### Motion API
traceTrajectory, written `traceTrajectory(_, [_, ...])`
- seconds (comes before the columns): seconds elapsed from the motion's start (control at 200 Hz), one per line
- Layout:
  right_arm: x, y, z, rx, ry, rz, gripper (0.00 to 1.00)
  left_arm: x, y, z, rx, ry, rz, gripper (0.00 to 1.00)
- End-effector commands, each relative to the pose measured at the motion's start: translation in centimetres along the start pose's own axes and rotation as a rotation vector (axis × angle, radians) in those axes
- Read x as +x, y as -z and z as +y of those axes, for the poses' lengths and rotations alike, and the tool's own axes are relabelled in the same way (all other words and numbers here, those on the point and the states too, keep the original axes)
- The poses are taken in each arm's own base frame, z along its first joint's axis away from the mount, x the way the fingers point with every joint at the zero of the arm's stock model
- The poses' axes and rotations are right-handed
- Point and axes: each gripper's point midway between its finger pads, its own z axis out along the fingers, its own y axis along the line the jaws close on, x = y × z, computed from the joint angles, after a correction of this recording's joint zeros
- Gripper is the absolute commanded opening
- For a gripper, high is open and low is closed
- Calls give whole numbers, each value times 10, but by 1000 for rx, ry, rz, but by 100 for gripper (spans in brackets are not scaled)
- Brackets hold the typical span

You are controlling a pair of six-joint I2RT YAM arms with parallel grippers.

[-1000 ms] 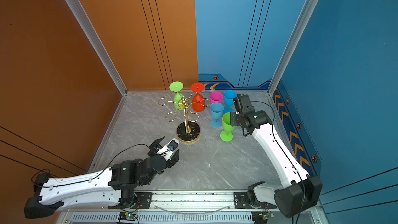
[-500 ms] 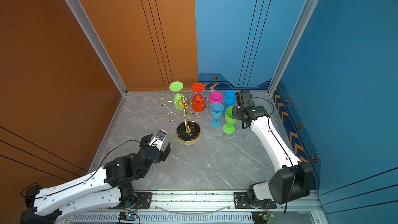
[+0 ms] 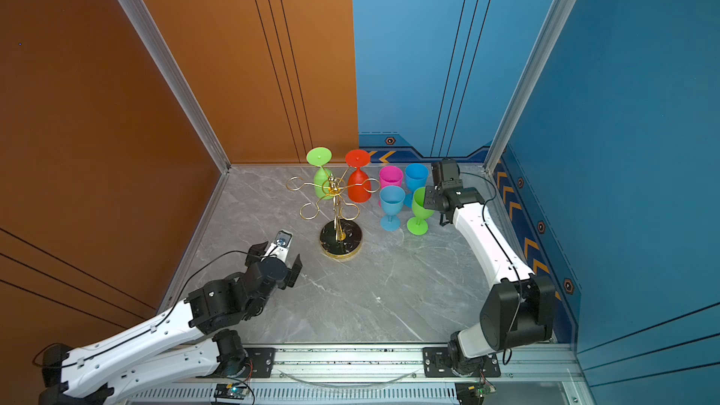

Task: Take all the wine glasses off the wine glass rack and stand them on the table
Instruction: 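Open the right gripper off the green glass while the left arm retracts toward the robot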

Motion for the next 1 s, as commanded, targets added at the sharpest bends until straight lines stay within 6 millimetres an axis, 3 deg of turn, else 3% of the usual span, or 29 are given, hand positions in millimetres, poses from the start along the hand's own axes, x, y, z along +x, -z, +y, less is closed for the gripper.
traceTrajectory(0.0, [-18,-4,2,-16,-22,-46,0,-6,3,8,0,42,1,91])
traceTrajectory(0.996, [-22,-46,12,-11,5,-20,0,-3,1,20,-15,71,10,91])
